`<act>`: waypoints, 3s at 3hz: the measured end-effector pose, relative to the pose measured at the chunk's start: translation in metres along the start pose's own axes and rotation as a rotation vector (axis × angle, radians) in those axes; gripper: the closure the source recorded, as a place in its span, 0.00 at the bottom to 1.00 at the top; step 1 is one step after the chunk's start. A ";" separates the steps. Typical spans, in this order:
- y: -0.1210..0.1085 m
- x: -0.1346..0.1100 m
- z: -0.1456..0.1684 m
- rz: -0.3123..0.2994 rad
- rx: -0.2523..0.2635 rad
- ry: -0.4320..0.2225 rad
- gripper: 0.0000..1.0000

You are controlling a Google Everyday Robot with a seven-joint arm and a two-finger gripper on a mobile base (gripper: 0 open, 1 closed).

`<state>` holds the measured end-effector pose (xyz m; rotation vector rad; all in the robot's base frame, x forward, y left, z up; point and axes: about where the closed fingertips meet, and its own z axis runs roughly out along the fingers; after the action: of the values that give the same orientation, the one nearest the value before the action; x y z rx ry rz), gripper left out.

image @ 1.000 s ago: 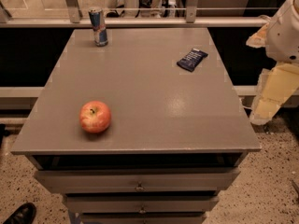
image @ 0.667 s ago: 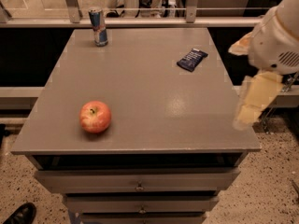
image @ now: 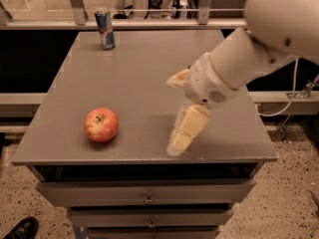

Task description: Pick apple

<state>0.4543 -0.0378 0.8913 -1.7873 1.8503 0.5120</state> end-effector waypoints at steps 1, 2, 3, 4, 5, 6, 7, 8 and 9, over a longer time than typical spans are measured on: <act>-0.001 -0.031 0.035 -0.034 -0.039 -0.102 0.00; -0.008 -0.057 0.074 -0.068 -0.066 -0.177 0.00; -0.011 -0.068 0.097 -0.075 -0.080 -0.211 0.00; -0.009 -0.078 0.117 -0.072 -0.103 -0.232 0.00; -0.005 -0.091 0.128 -0.063 -0.138 -0.239 0.25; -0.002 -0.098 0.131 -0.056 -0.159 -0.236 0.48; -0.002 -0.106 0.125 -0.049 -0.172 -0.238 0.72; -0.018 -0.109 0.102 -0.034 -0.154 -0.278 0.95; -0.052 -0.120 0.049 -0.028 -0.100 -0.425 1.00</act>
Offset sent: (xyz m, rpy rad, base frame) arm 0.0283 0.1191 -0.0357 0.2311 -0.0041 0.1426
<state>0.5106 0.0840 0.9281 -1.6093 1.5256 0.9094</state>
